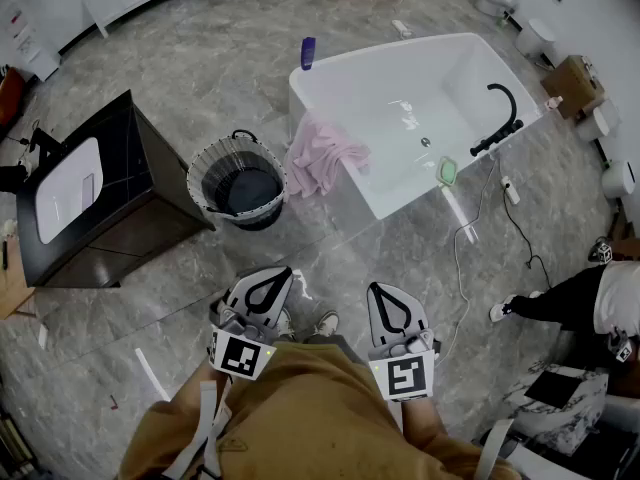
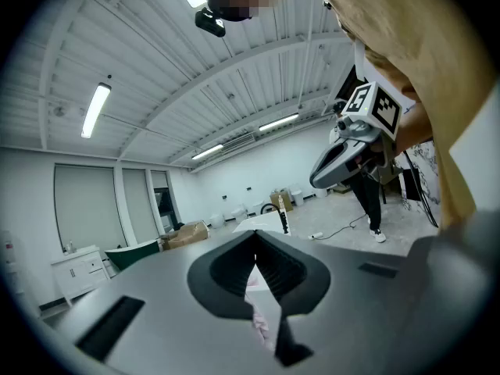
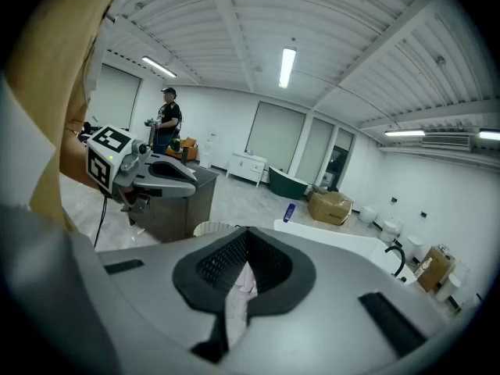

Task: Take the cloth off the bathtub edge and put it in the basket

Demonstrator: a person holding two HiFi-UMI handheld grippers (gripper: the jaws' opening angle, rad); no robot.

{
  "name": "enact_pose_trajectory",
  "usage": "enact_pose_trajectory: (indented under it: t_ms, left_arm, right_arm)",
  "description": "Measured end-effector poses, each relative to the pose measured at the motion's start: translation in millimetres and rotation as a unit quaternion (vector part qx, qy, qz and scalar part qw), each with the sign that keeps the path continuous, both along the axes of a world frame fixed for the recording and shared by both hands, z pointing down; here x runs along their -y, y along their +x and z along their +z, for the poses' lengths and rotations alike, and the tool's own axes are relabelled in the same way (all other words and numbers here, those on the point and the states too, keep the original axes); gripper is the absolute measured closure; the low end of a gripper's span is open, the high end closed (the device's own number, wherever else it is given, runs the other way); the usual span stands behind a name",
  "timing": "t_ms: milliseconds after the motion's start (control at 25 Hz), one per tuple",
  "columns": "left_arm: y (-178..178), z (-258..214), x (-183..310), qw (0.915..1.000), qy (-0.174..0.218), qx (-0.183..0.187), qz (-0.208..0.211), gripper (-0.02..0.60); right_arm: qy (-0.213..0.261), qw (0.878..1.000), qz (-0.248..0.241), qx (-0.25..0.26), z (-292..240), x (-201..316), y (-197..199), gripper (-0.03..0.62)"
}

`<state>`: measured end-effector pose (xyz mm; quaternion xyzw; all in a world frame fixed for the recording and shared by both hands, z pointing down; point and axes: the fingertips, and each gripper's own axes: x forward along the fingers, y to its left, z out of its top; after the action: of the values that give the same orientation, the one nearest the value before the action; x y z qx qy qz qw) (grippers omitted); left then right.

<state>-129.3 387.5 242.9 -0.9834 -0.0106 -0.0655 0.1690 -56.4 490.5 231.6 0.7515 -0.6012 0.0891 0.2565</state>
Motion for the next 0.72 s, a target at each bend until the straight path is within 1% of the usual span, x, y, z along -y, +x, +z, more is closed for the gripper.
enact_pose_trajectory:
  t_ms: [240, 400, 600, 720]
  left_arm:
    - [3.0, -15.2, -15.3, 0.9998, 0.008, -0.011, -0.013, 0.575]
    - [10.2, -16.0, -20.3, 0.9996, 0.022, -0.014, -0.015, 0.575]
    - [12.7, -21.5, -33.6, 0.9993, 0.027, -0.013, -0.025, 0.575]
    - [16.5, -25.2, -43.2, 0.9987, 0.038, -0.016, -0.030, 0.575]
  right_arm:
    - [-0.013, 1.000, -0.020, -0.008, 0.5, -8.7, -2.8, 0.588]
    - [-0.002, 0.999, -0.029, -0.014, -1.8, -9.4, 0.6, 0.589]
    - [0.005, 0.999, -0.040, -0.009, -2.4, -22.5, 3.7, 0.588]
    - [0.011, 0.999, -0.048, -0.020, -5.0, -30.0, 10.3, 0.588]
